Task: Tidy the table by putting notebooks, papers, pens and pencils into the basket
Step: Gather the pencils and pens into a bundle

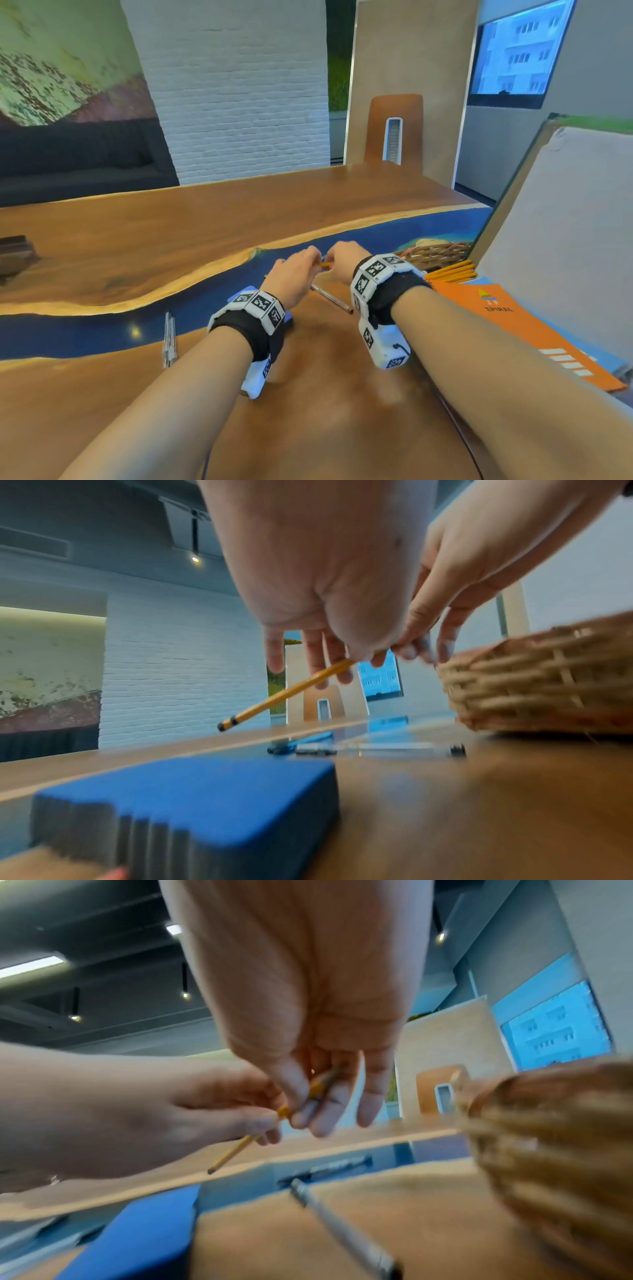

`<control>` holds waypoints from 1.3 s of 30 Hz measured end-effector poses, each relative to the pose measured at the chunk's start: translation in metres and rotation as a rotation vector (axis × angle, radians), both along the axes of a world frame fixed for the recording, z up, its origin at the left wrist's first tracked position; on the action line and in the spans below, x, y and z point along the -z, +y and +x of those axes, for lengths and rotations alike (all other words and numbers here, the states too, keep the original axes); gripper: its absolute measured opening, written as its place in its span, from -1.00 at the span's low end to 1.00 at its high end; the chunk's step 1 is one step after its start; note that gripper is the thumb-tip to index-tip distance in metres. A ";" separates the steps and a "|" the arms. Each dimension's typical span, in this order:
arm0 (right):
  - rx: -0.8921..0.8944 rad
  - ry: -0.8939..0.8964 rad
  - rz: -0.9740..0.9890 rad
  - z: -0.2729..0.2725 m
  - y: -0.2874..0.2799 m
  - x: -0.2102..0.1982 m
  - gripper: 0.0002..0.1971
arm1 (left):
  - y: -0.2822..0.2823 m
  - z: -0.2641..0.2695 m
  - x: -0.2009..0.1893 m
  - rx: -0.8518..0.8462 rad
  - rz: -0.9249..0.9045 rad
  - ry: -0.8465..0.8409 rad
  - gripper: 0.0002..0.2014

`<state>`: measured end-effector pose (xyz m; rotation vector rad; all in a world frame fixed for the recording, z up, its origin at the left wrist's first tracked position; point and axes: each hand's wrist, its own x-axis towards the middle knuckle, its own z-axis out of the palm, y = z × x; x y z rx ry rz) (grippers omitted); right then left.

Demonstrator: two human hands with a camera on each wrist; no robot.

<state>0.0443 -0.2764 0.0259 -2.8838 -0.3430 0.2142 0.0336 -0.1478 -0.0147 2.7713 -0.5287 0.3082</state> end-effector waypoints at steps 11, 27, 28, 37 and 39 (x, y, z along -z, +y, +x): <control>0.227 -0.091 0.042 -0.001 -0.121 -0.046 -0.74 | -0.053 0.006 -0.038 0.116 -0.330 0.033 -0.82; 0.365 0.094 -0.089 0.038 -0.150 0.007 -0.87 | -0.148 0.012 0.002 0.013 -0.211 0.196 -0.80; 0.363 0.106 -0.108 0.048 -0.154 0.014 -0.87 | -0.148 0.012 0.004 0.015 -0.210 0.203 -0.79; 0.252 -0.028 0.009 0.005 -0.113 -0.026 -0.82 | -0.119 0.005 -0.007 0.038 -0.325 0.011 -0.74; 0.195 -0.064 0.092 0.000 -0.096 -0.035 -0.81 | -0.099 0.001 -0.014 0.005 -0.375 -0.061 -0.76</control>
